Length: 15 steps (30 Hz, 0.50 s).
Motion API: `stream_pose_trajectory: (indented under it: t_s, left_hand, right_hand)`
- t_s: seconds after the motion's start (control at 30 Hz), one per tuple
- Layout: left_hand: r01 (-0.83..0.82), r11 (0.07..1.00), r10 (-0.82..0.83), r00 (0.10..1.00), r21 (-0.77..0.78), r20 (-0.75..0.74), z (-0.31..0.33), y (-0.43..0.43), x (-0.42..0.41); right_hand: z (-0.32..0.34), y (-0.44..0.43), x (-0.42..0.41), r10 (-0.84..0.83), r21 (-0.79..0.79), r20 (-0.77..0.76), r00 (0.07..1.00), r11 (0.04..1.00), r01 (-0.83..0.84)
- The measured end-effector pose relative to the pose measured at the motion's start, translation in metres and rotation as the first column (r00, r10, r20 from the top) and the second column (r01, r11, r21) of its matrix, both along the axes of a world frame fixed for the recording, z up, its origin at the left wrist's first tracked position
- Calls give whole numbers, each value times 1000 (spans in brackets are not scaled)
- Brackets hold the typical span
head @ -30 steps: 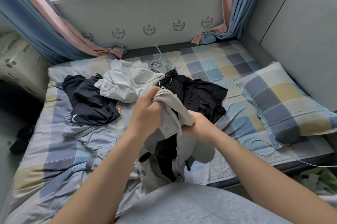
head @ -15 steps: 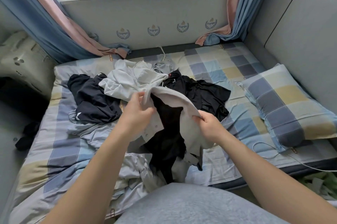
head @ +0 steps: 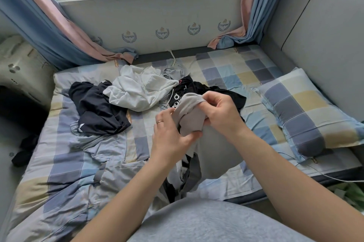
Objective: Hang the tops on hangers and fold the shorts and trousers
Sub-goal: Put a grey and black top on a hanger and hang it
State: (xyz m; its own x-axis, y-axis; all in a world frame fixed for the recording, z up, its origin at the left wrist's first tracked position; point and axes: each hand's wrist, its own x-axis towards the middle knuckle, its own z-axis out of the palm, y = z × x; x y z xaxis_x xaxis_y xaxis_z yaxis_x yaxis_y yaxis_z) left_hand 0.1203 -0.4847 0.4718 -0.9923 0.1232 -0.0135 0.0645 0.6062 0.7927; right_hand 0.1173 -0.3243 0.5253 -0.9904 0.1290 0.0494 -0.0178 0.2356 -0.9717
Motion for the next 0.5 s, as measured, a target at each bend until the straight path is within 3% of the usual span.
stream_pose_trajectory:
  t_s: [0.1, 0.27, 0.4, 0.5]
  left_hand:
    - [-42, 998, 43, 999, 40, -11, -3, 6, 6]
    - [117, 986, -110, 992, -116, 65, -11, 9, 3]
    - [196, 980, -191, 973, -27, 125, -14, 0, -6]
    - [63, 990, -92, 968, 129, 235, -12, -11, -14]
  right_hand:
    - [4, -2, -1, -69, -74, -7, 998, 995, 69]
    - [1, -4, -3, -114, -142, 17, 993, 983, 116]
    - [-10, 3, -9, -185, -229, 86, 979, 952, 200]
    - [-16, 14, -11, -213, -221, 174, 961, 943, 249]
